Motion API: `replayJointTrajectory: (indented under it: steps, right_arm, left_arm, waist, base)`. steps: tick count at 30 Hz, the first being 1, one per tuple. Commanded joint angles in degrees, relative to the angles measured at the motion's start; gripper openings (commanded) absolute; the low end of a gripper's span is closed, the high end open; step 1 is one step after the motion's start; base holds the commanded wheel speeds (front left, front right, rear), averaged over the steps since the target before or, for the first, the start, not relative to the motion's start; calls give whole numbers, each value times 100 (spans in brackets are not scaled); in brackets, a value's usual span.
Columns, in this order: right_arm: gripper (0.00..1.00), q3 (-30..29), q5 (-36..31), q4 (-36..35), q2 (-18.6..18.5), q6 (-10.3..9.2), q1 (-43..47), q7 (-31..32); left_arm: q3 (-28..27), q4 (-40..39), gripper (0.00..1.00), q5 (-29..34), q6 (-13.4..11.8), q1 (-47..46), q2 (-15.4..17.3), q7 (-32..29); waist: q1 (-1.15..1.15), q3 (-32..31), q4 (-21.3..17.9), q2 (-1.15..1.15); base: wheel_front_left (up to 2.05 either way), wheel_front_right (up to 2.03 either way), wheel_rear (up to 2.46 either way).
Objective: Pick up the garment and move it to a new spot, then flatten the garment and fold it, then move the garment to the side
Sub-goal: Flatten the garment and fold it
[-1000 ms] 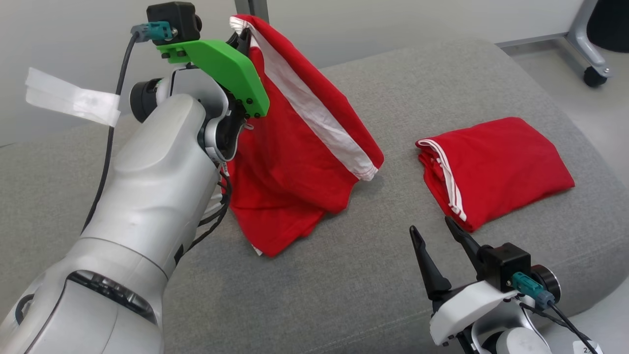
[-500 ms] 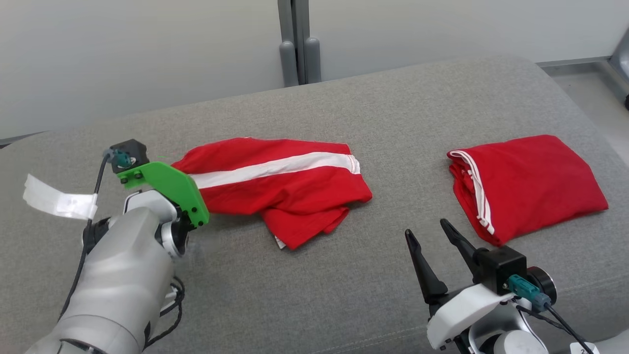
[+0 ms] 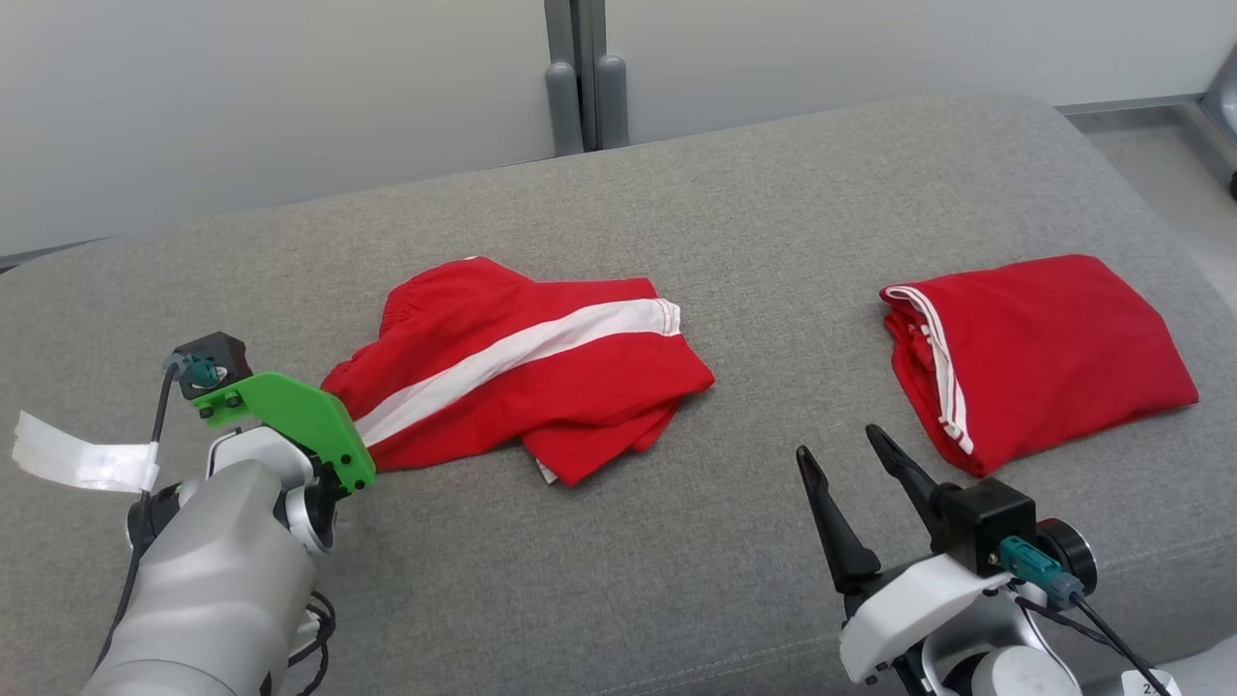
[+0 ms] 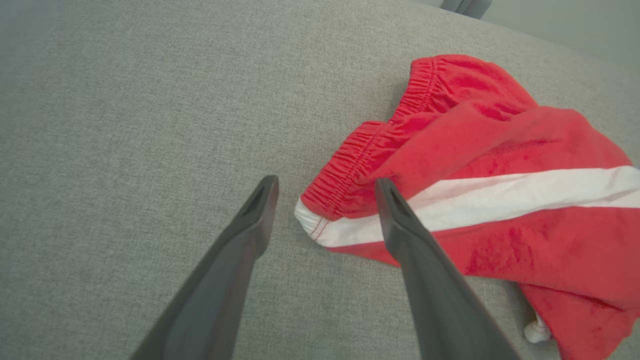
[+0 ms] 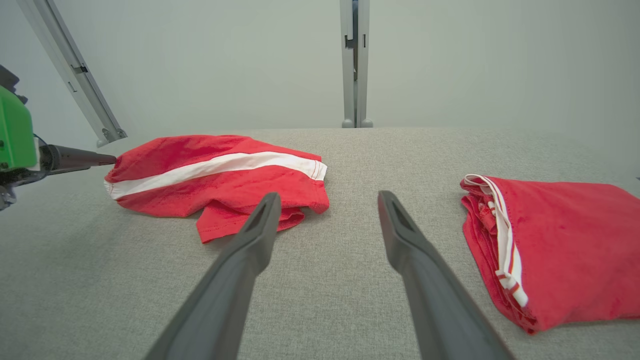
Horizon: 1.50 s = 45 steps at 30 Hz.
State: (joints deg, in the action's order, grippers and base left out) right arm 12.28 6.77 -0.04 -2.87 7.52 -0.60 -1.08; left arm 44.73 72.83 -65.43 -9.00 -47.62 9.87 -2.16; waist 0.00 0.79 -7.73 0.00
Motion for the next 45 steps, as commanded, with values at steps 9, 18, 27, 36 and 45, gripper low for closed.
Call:
replayJointTrajectory:
  steps: [9, 18, 27, 36, 45]
  right_arm:
    - [100, -107, 8, 43, -6, -6, -21, -36]
    - [100, -299, -5, 165, -7, -6, 36, -69]
    - [100, -647, 64, 406, -7, -6, 106, -32]
    - [100, -792, 65, 711, -7, -6, -40, -108]
    - [100, -781, 59, 1045, -9, -6, -106, -184]
  left_arm:
    - [84, -149, 100, 205, 436, -118, 140, 855]
    - [21, -395, 100, 266, 741, 17, 143, 1596]
    - [-1112, -2576, 100, 1308, 244, 949, 631, 1725]
    - [-1980, -5020, 100, 2624, -128, 3012, 934, 1727]
    - [-2340, -6192, 100, 2949, -104, 4313, 1095, 1728]
  waist:
    - [0, -89, 114, 0]
    - [0, -304, 354, 0]
    - [0, -517, 630, 0]
    - [0, -623, 745, 0]
    - [0, -743, 807, 0]
  base:
    - [0, 0, 0]
    - [0, 0, 0]
    - [0, 0, 0]
    - [0, 0, 0]
    - [0, 0, 0]
